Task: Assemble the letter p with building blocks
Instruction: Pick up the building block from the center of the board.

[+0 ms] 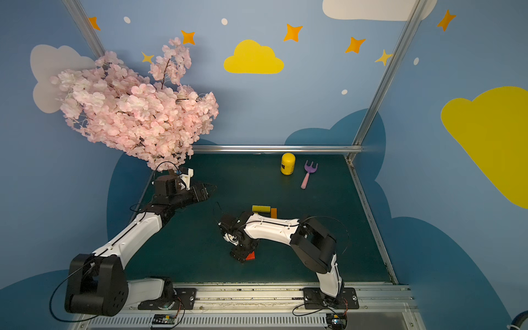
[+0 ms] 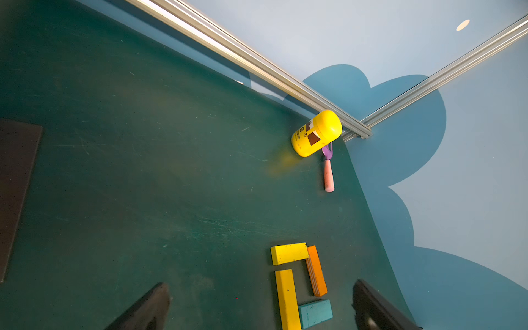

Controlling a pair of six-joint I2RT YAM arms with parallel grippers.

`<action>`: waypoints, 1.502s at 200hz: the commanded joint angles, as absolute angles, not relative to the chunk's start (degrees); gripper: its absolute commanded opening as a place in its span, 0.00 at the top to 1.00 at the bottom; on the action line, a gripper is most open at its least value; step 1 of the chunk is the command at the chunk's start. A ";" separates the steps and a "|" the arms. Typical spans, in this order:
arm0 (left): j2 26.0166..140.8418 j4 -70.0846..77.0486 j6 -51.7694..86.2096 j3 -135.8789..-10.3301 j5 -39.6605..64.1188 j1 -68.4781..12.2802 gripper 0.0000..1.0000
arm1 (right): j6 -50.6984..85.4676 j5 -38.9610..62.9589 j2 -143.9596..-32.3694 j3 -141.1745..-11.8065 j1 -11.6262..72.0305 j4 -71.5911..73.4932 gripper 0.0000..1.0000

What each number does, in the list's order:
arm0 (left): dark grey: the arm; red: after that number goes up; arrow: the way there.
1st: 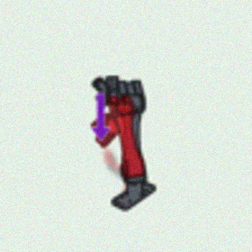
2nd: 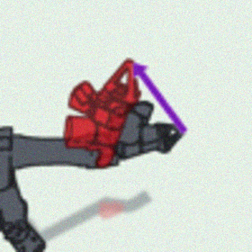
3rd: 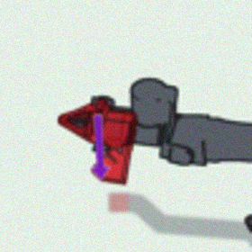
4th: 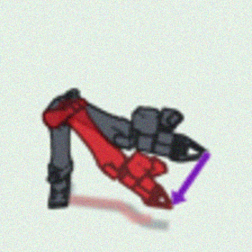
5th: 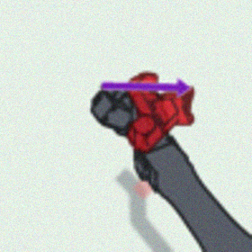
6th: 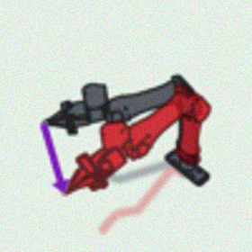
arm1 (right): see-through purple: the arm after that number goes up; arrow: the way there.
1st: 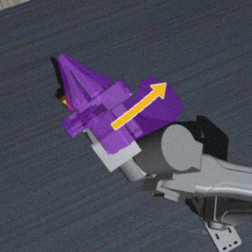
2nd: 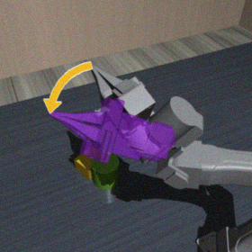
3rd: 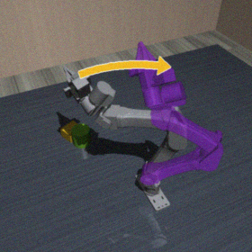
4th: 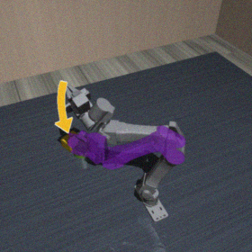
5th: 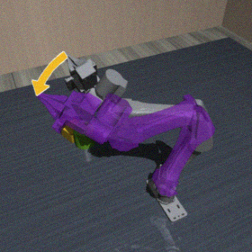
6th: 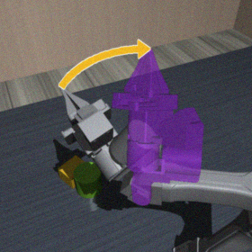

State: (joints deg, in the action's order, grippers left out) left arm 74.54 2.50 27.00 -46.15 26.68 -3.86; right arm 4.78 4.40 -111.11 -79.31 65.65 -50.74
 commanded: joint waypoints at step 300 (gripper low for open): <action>72.89 1.23 25.37 -45.20 24.87 -3.56 0.00 | 12.39 6.40 -111.68 -74.90 66.36 -50.61 0.69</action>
